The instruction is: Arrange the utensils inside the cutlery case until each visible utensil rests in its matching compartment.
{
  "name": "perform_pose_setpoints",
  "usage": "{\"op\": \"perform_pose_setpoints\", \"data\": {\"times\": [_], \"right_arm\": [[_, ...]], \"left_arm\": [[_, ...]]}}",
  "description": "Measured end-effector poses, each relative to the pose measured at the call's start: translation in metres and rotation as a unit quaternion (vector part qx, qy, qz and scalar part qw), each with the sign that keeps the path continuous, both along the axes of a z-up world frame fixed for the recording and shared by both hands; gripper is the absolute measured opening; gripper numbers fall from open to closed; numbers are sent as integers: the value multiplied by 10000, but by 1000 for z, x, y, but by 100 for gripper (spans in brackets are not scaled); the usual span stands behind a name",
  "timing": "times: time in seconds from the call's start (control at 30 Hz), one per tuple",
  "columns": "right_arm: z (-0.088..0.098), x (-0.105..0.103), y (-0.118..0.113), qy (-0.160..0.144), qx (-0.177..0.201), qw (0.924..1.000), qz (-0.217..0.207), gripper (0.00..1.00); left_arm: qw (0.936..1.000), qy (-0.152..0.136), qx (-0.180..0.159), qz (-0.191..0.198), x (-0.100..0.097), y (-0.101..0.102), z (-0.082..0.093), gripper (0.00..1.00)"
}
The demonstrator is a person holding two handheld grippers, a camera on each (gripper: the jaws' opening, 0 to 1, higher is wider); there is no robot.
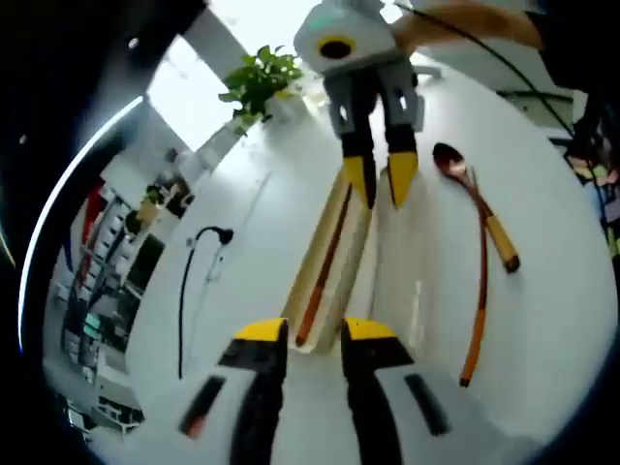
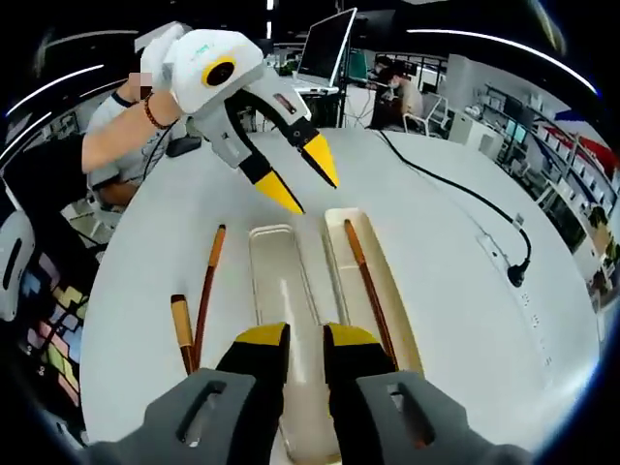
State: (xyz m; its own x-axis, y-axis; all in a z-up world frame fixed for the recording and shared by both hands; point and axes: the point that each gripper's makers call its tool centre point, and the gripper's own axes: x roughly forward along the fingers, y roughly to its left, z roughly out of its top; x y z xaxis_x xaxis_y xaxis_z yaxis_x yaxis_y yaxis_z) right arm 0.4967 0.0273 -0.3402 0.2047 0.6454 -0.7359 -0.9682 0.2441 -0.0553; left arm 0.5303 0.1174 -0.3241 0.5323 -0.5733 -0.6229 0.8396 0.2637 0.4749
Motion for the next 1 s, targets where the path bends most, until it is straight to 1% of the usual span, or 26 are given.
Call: {"op": "perform_pose_setpoints", "data": {"times": [0.03,0.07,0.1,0.13,0.17,0.2,0.23,0.27,0.3,0.4,0.5,0.6,0.73,0.77,0.8,0.83,0.87,0.9,0.93,1.0], "right_arm": [[0,-2,3,11,-5,10000,30,13],[0,-7,9,40,-4,10000,48,13],[0,-14,13,124,30,9999,53,13],[-2,-24,18,197,6,9996,185,14],[-2,-28,22,186,3,9996,203,14],[-5,-40,26,177,-27,9994,296,14],[-7,-45,28,211,-72,9991,370,14],[-9,-49,30,253,-128,9987,421,14],[-11,-54,33,269,-186,9981,516,14],[-14,-59,36,231,-384,9965,707,14],[-15,-65,36,275,-509,9949,832,15],[-15,-67,34,302,-610,9936,905,15],[-16,-71,28,301,-797,9912,1016,15],[-16,-74,24,313,-898,9900,1040,15],[-17,-76,19,272,-1027,9873,1181,15],[-16,-74,16,17,-1098,9829,1481,15],[-17,-76,12,-34,-1159,9802,1604,15],[-18,-80,7,27,-1236,9785,1650,15],[-18,-83,2,115,-1250,9795,1577,16],[-17,-82,-4,164,-1251,9801,1533,16]], "left_arm": [[9997,104,-182,112,-11,4,-4,28],[9992,71,-359,189,-16,6,-4,31],[9985,-22,-518,168,-24,8,-4,33],[9981,-53,-595,173,-27,8,-3,37],[9965,-67,-796,230,-33,11,-4,38],[9952,-36,-921,325,-36,14,-4,38],[9926,19,-1122,470,-40,17,-5,38],[9908,49,-1246,530,-43,19,-5,38],[9881,86,-1439,542,-47,20,-4,38],[9836,197,-1719,503,-56,21,-4,39],[9824,257,-1795,442,-59,21,-4,39],[9814,251,-1857,408,-59,19,-3,38],[9794,284,-1986,243,-63,11,0,37],[9787,348,-2014,194,-66,7,0,36],[9771,495,-2065,127,-71,2,-1,35],[9757,644,-2093,57,-75,-2,-3,33],[9737,784,-2140,-22,-82,-9,-4,31],[9738,794,-2131,-81,-84,-13,-4,31],[9736,827,-2122,-134,-87,-17,-5,31],[9760,858,-1949,-459,-98,-28,-8,31]]}}
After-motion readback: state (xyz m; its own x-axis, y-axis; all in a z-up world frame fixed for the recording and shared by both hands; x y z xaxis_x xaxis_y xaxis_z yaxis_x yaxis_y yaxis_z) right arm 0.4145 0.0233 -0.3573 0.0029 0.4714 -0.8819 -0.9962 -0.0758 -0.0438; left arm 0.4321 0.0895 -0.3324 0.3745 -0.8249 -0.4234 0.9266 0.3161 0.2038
